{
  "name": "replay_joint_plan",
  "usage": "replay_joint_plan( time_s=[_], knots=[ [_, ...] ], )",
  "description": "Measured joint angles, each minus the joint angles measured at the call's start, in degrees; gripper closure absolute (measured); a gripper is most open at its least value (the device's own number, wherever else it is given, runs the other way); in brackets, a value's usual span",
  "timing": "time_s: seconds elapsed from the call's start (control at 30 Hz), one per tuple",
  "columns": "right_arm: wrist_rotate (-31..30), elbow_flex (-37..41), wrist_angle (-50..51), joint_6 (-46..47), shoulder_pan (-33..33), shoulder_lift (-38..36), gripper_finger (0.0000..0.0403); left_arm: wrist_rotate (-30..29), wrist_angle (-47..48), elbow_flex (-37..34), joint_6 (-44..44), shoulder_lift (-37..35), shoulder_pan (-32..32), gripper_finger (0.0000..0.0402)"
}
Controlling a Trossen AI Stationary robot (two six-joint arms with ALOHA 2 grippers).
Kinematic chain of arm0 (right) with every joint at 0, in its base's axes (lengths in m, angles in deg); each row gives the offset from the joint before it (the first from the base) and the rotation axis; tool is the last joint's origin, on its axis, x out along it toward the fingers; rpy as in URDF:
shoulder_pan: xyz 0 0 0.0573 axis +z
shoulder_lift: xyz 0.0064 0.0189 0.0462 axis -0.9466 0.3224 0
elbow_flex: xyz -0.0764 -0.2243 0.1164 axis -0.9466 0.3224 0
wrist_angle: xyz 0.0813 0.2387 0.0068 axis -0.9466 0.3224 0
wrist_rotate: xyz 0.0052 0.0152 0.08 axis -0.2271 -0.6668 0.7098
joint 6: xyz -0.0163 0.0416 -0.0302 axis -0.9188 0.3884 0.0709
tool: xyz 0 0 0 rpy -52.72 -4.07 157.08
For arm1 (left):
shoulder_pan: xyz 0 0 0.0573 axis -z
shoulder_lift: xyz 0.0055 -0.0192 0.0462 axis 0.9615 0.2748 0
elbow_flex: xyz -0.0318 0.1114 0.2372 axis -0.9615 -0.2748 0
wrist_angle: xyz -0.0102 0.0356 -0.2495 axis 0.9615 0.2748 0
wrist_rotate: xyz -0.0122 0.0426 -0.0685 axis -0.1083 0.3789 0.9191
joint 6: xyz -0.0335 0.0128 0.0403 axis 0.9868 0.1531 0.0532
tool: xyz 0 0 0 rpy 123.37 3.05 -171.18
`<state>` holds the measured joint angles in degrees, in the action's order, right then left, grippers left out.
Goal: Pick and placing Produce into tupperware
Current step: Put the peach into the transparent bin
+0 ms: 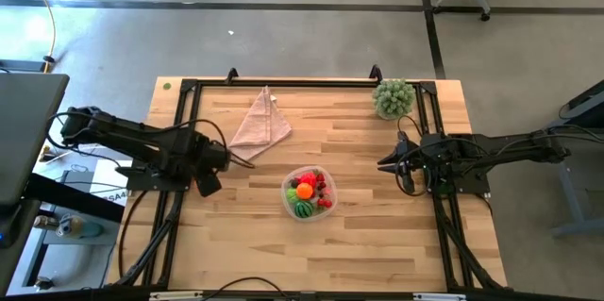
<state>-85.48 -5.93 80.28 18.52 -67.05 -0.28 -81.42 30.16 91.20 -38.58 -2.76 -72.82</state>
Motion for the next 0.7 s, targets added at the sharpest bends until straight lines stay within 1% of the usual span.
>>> replay_joint_plan(
  time_s=[0.1,0.2,0.37,0.43,0.53,0.7],
  knots=[
    [0.0,-0.01,-0.01,0.0,-0.01,0.0,0.0335,0.09,0.83,0.0,9.05,-0.09,2.11,0.0334],
    [0.0,-0.01,0.01,0.0,0.0,0.0,0.0335,0.05,1.92,0.0,14.15,0.57,3.09,0.0334],
    [0.0,-0.02,-0.01,0.0,0.0,-0.01,0.0335,0.04,5.23,-0.02,23.51,2.91,3.02,0.0334],
    [0.0,-0.01,-0.05,0.0,-0.02,-0.02,0.0335,0.36,5.18,-0.02,26.22,4.24,3.02,0.0334],
    [0.0,-0.01,-0.01,0.0,-0.02,-0.01,0.0335,2.34,4.54,-0.02,29.19,7.06,3.02,0.0334],
    [0.0,-0.02,-0.01,0.0,-0.01,0.0,0.0335,3.72,5.28,-0.02,30.07,13.03,3.02,0.0334]
  ],
)
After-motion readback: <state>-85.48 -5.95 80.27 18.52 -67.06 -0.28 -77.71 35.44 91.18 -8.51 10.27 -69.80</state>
